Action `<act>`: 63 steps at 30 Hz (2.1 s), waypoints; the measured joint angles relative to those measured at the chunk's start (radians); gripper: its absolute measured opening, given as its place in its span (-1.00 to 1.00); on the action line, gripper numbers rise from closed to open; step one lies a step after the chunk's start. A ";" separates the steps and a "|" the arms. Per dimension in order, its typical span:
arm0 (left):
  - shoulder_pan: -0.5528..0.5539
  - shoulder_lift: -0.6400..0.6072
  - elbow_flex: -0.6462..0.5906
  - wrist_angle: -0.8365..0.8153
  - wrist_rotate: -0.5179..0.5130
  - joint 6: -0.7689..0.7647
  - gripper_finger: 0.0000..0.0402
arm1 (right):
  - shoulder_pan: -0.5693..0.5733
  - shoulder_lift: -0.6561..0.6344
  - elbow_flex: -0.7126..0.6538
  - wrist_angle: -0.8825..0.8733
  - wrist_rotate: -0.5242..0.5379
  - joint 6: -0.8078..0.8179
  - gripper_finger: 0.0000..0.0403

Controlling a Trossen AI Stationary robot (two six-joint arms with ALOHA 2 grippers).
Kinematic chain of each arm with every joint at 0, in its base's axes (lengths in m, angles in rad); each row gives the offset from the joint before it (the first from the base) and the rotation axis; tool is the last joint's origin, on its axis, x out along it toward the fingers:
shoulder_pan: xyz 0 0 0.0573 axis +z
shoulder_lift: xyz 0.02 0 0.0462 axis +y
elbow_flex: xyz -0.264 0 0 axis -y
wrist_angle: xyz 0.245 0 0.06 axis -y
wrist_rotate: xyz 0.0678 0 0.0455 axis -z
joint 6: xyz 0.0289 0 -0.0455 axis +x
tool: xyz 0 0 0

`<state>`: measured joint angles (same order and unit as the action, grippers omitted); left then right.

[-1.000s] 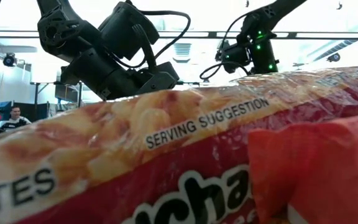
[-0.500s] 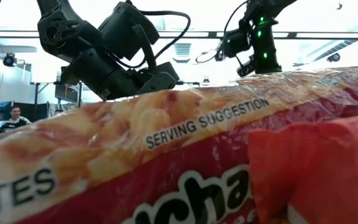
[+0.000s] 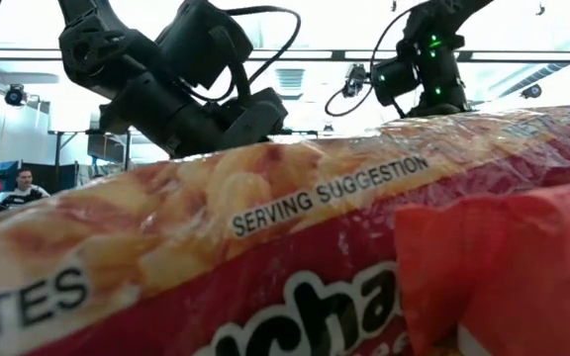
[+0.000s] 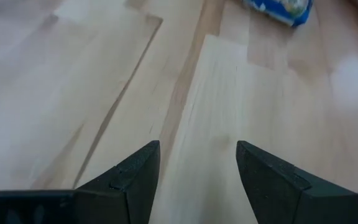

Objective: Sort Maruchan noodles
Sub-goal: Put the top orange noodle pack into the green bin

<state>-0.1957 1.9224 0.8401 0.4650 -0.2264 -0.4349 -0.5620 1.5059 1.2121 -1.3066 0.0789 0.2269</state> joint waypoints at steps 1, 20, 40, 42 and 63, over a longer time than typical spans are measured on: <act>0.002 0.000 0.006 0.001 0.000 0.004 -0.03 | -0.001 0.000 -0.014 0.012 0.001 0.001 -0.72; 0.004 0.000 0.075 0.004 0.000 0.068 -0.03 | -0.067 0.000 -0.276 0.330 0.081 -0.038 -0.74; 0.004 0.000 0.075 -0.020 0.000 0.060 -0.03 | -0.200 0.001 -0.283 0.627 0.206 -0.118 -0.74; 0.004 0.000 0.075 -0.020 0.000 0.060 -0.03 | -0.214 0.001 -0.283 0.651 0.205 -0.121 -0.74; 0.004 0.000 0.074 -0.041 0.000 0.042 -0.03 | -0.260 0.100 -0.241 0.701 0.211 -0.168 -0.74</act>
<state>-0.1917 1.9224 0.9146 0.4238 -0.2264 -0.3925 -0.8223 1.6063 0.9712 -0.6055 0.2897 0.0590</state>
